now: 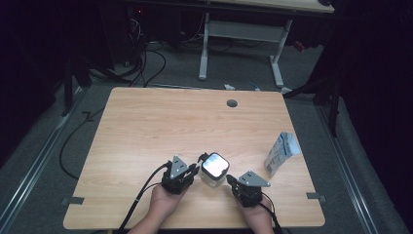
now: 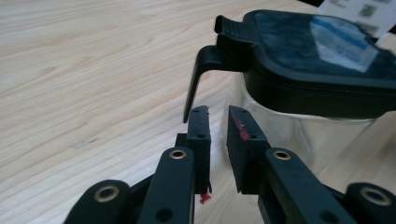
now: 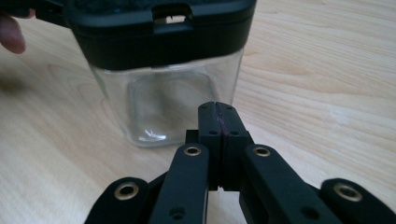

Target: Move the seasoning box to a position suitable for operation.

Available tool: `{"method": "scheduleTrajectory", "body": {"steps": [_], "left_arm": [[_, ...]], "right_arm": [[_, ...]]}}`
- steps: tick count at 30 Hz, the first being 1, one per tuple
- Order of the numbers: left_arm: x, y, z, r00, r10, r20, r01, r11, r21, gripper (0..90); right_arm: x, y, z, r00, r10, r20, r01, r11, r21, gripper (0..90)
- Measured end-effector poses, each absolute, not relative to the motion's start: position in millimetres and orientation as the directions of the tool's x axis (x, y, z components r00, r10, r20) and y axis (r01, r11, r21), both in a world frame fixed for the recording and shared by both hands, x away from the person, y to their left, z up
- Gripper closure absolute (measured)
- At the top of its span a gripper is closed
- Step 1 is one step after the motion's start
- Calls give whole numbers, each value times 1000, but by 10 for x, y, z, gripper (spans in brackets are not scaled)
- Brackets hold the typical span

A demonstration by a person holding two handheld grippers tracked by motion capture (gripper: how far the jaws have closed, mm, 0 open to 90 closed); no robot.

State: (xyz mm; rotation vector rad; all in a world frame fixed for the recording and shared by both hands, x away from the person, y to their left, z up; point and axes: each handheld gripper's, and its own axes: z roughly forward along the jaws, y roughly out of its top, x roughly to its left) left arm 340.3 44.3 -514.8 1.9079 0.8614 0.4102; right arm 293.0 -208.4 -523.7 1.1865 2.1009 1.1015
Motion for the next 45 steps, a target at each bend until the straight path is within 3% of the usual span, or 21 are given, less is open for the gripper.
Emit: {"method": "scheduleTrajectory", "body": {"steps": [4, 8, 21, 26, 31, 38, 45], "left_arm": [[3456, 500, -5127, 671, 734, -107, 422, -260, 868, 644], [3449, 563, -5084, 666, 741, -84, 401, -261, 878, 586], [3486, 585, -4909, 691, 721, -46, 367, -295, 882, 532], [3515, 603, -4832, 716, 695, -63, 352, -282, 892, 497], [3556, 582, -4746, 710, 699, -85, 347, -243, 906, 673], [3572, 426, -4634, 710, 703, -42, 312, -261, 913, 890], [3625, 286, -4655, 708, 706, -7, 301, -293, 908, 900]], "right_arm": [[3034, -2028, -5250, -508, 861, -23, 471, 300, 830, 895], [3017, -2114, -5280, -494, 869, -36, 481, 307, 821, 892], [2922, -2445, -5179, -405, 913, -51, 483, 260, 836, 805], [2909, -2465, -5193, -407, 912, -57, 469, 262, 843, 828], [2903, -2495, -5174, -414, 908, -62, 443, 261, 858, 795], [2899, -2537, -5180, -421, 906, -41, 465, 255, 848, 783], [2900, -2497, -5201, -438, 898, -42, 472, 269, 839, 778]]}}
